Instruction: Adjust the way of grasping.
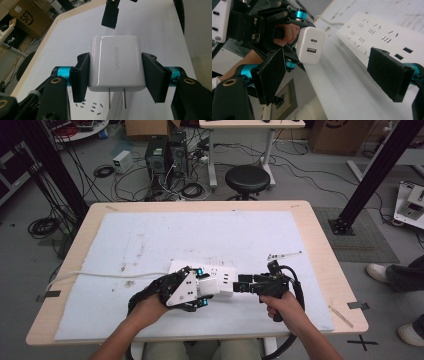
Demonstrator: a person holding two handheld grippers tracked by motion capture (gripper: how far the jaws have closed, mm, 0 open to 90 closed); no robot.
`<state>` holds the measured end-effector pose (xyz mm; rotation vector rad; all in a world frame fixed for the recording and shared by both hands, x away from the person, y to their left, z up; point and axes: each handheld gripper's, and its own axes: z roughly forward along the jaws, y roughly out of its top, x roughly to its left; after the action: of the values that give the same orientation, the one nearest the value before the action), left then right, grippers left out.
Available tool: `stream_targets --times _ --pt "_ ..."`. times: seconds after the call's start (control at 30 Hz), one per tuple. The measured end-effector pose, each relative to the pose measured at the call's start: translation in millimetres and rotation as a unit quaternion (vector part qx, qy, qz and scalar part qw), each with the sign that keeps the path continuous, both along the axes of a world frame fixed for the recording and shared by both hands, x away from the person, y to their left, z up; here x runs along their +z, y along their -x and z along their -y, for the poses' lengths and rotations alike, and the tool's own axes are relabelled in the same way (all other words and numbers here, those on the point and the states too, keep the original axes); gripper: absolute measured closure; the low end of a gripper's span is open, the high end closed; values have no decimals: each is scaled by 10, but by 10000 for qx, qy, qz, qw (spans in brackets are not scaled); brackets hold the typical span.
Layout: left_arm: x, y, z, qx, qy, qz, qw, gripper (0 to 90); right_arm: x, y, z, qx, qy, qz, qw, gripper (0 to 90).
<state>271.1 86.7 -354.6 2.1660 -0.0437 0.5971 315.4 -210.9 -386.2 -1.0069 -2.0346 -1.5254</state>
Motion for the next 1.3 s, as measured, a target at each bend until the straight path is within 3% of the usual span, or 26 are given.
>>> stream_targets --times 0.3,0.63,0.8,0.87,1.03,1.3 --pt "22 -9 116 -135 -21 113 9998 425 -51 -62 -84 196 -312 -403 9985 155" --pt "18 -4 276 -282 7 160 9995 425 -63 -75 -152 249 -243 -491 9982 156" --pt "19 4 313 -313 3 169 9994 425 -71 -89 -186 281 -192 -648 9973 169" --pt "19 7 321 -303 1 174 9994 425 -79 -94 -196 334 -218 -646 9971 235" --pt "13 8 326 -314 0 175 9994 425 -80 -105 -188 323 -237 -661 9970 264" --pt "3 15 345 -320 13 208 9993 425 -91 -106 -220 540 -314 -669 9958 432"
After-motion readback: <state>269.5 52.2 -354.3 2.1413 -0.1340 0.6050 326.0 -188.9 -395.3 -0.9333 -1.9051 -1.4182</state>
